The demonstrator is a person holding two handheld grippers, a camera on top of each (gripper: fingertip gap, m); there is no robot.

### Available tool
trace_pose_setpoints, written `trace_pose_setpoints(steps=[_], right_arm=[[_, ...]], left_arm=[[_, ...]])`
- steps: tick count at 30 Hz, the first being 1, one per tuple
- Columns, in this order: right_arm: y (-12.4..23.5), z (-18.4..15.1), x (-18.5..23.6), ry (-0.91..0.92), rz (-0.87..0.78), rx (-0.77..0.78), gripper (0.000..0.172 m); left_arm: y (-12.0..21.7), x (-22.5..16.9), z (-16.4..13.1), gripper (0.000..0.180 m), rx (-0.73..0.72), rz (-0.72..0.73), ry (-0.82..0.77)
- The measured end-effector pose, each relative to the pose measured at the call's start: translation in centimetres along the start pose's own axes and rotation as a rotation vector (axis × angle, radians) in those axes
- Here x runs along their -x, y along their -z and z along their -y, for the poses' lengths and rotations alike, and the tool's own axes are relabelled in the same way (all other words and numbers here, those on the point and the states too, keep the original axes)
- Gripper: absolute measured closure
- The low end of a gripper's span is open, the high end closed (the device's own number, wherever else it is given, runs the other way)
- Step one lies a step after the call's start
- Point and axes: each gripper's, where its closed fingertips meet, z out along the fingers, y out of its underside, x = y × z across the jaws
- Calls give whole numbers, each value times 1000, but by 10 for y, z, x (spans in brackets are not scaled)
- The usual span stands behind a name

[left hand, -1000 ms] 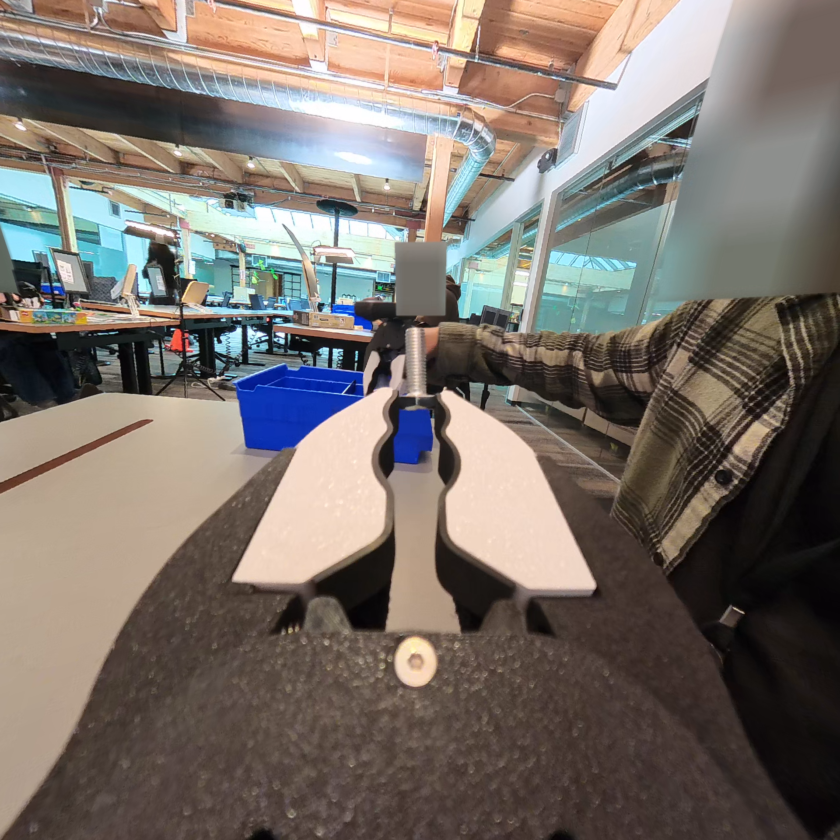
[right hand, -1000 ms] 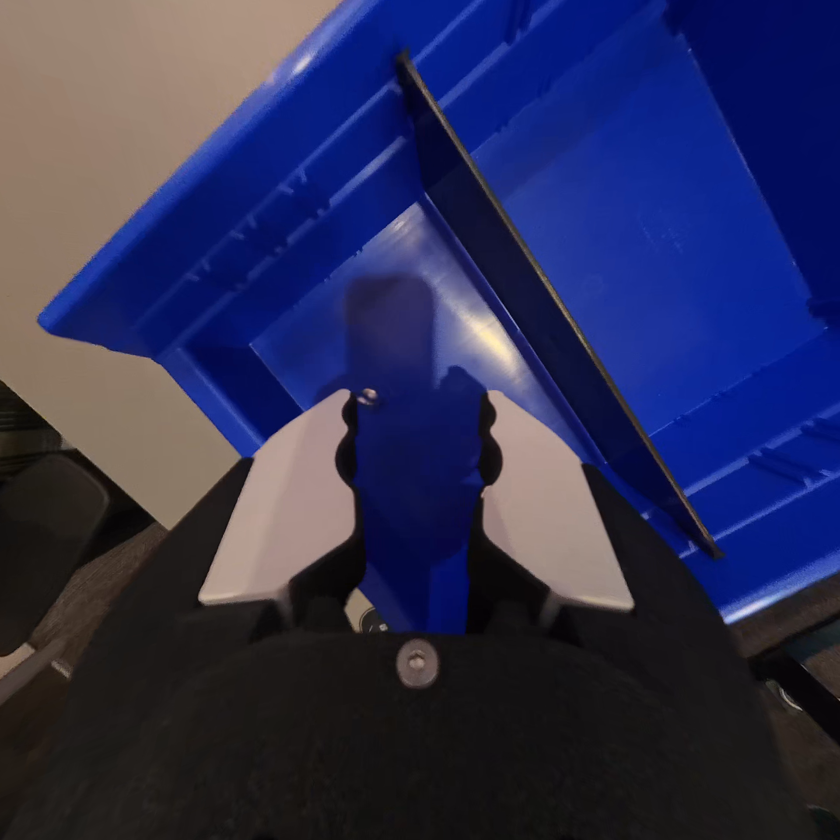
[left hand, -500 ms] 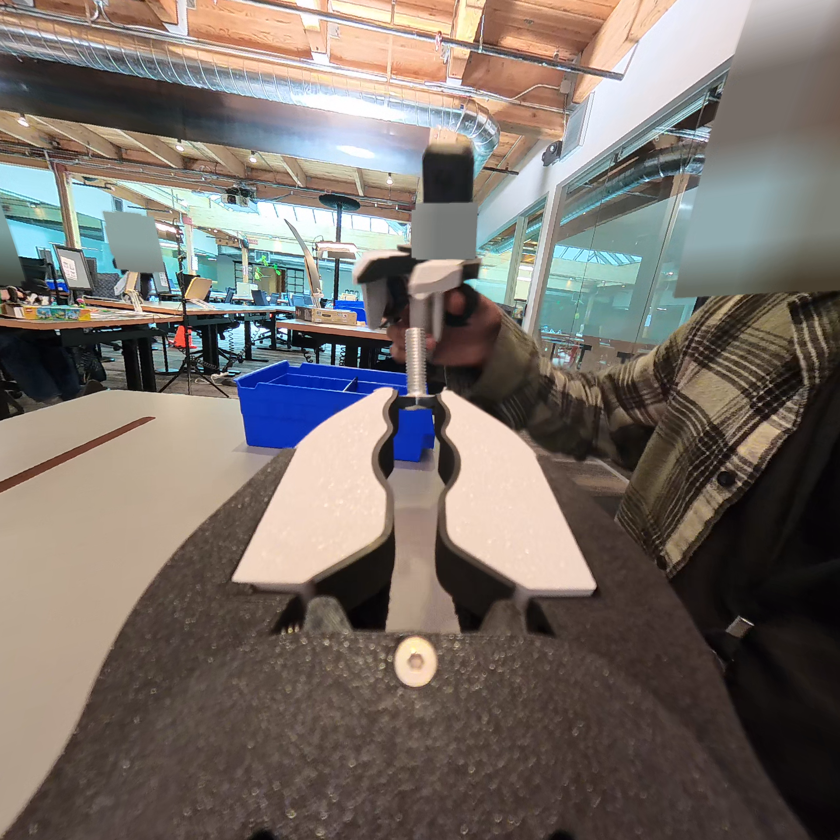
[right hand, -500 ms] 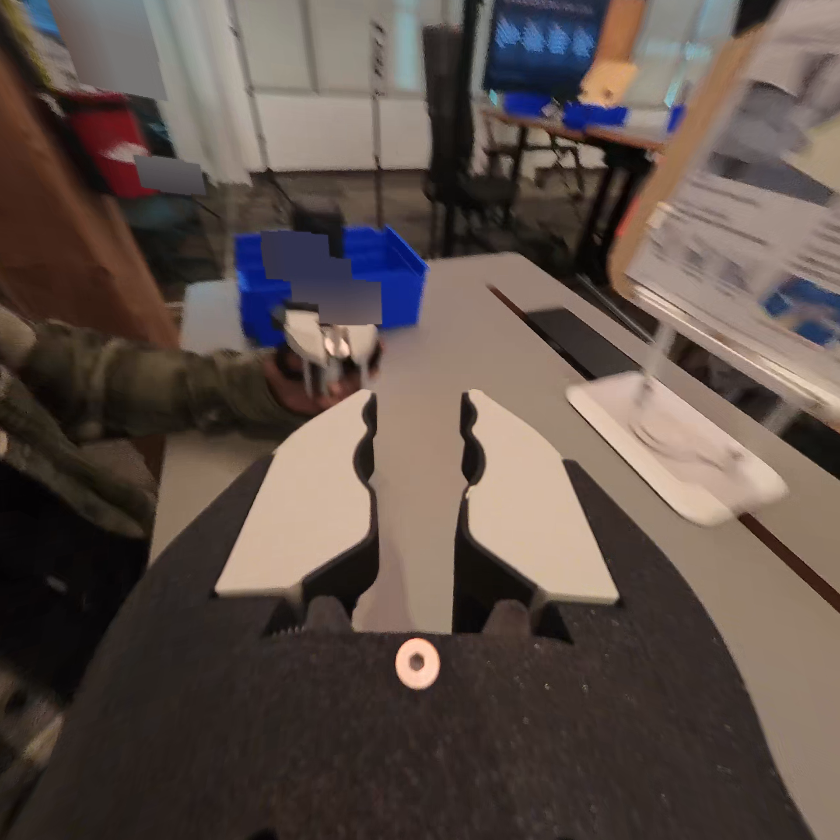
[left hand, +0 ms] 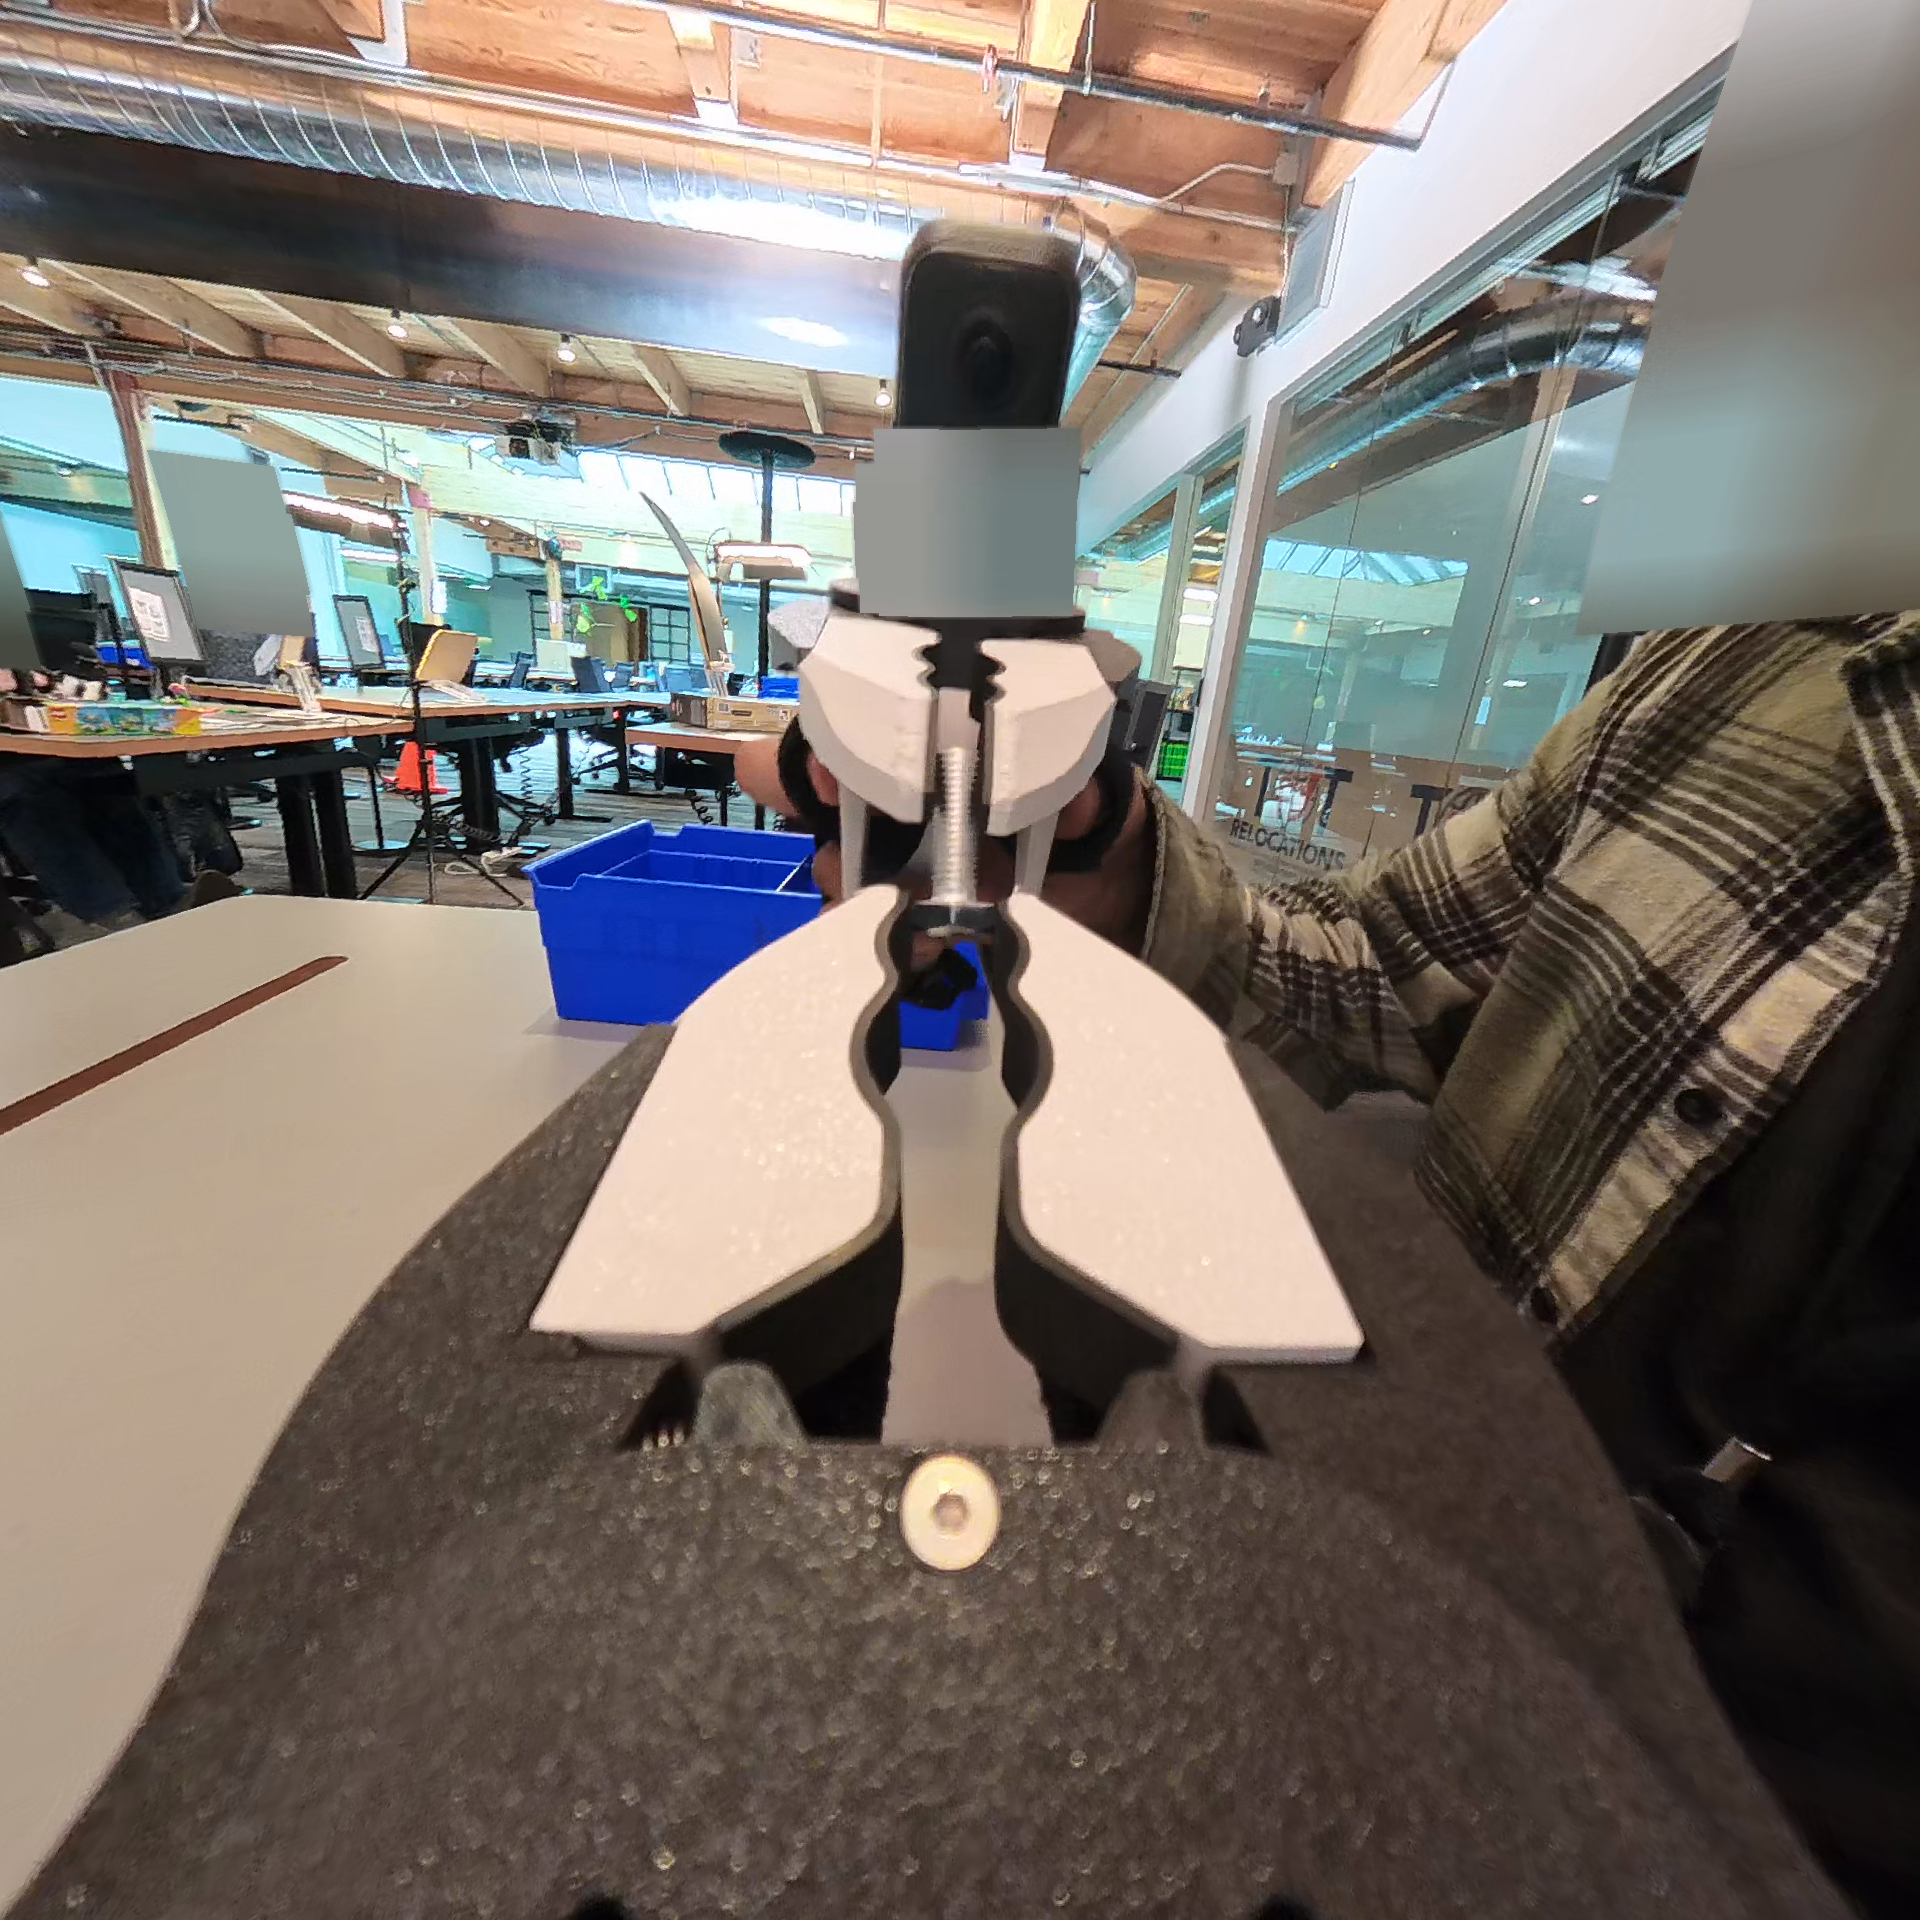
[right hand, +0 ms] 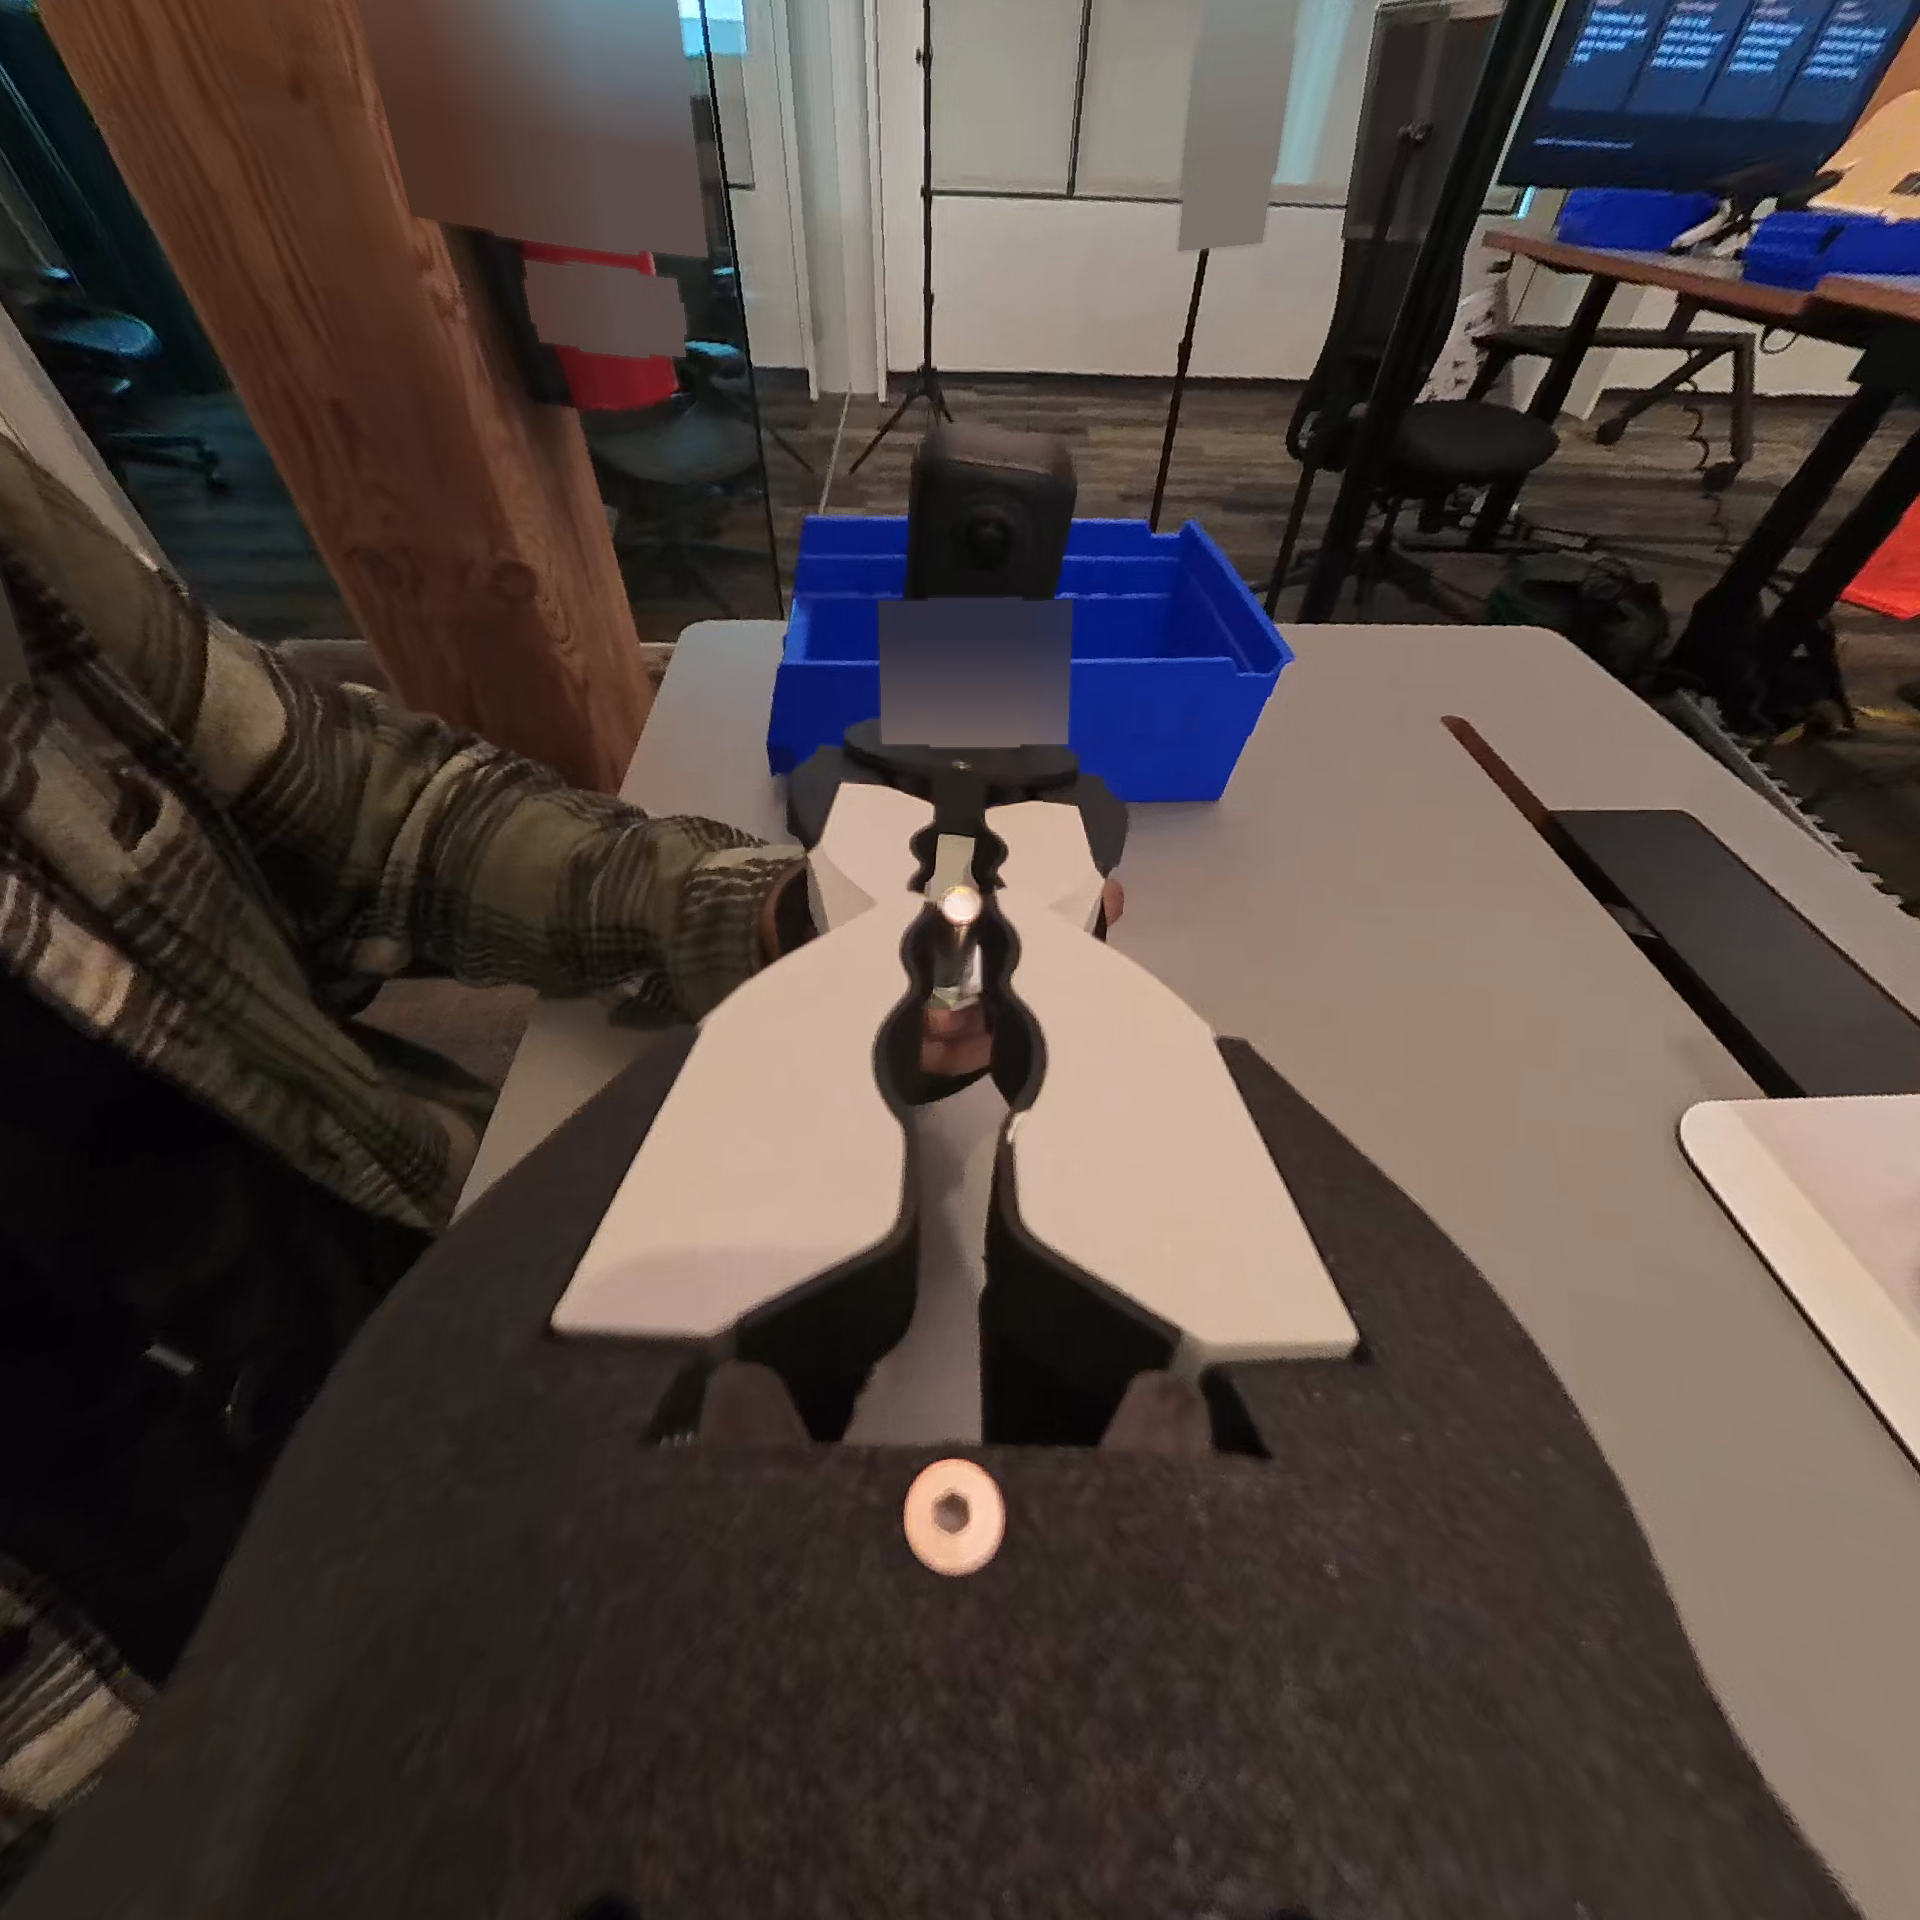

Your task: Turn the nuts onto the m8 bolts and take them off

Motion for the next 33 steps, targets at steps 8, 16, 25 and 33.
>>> trace_pose_setpoints(steps=[8,16,25,33], right_arm=[[151,-14,-85,7,-417,226,165],[376,-185,-171,-472,-808,714,164],[397,-258,-159,-658,-732,923,163],[390,-198,-162,-591,-849,659,129]], left_arm=[[-1,2,-6,149,52,33,25],[-5,3,-18,144,83,27,33],[-3,3,-22,147,103,35,38],[-2,7,-20,147,106,52,31]])
